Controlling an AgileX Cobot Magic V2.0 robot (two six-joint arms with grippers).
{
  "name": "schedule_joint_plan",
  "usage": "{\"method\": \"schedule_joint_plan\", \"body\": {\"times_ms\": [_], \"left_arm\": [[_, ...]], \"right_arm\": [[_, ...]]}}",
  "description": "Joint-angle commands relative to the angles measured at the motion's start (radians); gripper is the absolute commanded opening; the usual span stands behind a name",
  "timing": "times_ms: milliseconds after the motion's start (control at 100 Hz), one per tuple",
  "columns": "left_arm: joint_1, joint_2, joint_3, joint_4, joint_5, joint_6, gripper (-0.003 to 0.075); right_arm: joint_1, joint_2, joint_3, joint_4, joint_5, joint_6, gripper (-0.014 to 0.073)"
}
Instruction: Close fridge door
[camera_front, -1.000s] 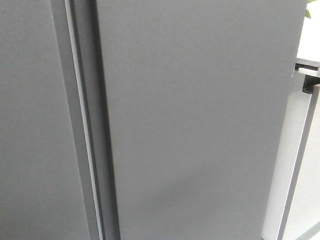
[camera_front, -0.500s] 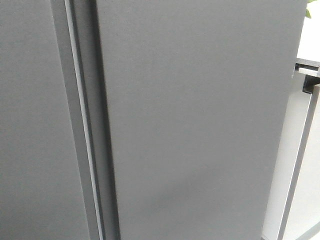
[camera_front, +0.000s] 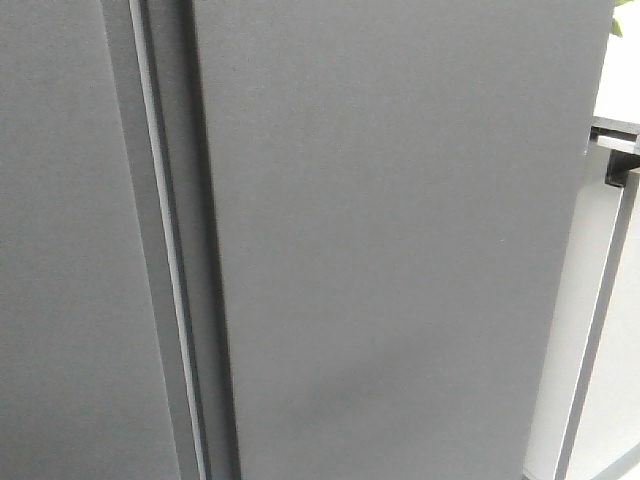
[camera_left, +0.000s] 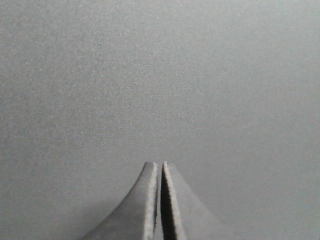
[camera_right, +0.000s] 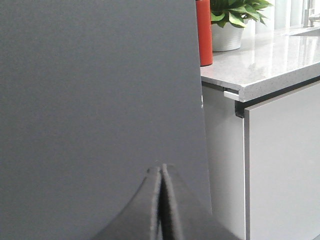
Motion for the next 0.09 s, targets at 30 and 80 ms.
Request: {"method": "schedule_joint_plan", "body": {"times_ms": [30,80], "left_arm": [[-0.001,-0.02,0.035,-0.004,-0.073,-0.002,-0.002],[-0.001,-0.02,0.035,-0.004,-0.073,-0.002,-0.002]], "right_arm": [[0.0,-0.023,0.019,-0.009,-0.074,-0.003,-0.0046],[0.0,-0.023,0.019,-0.009,-0.074,-0.003,-0.0046]]}}
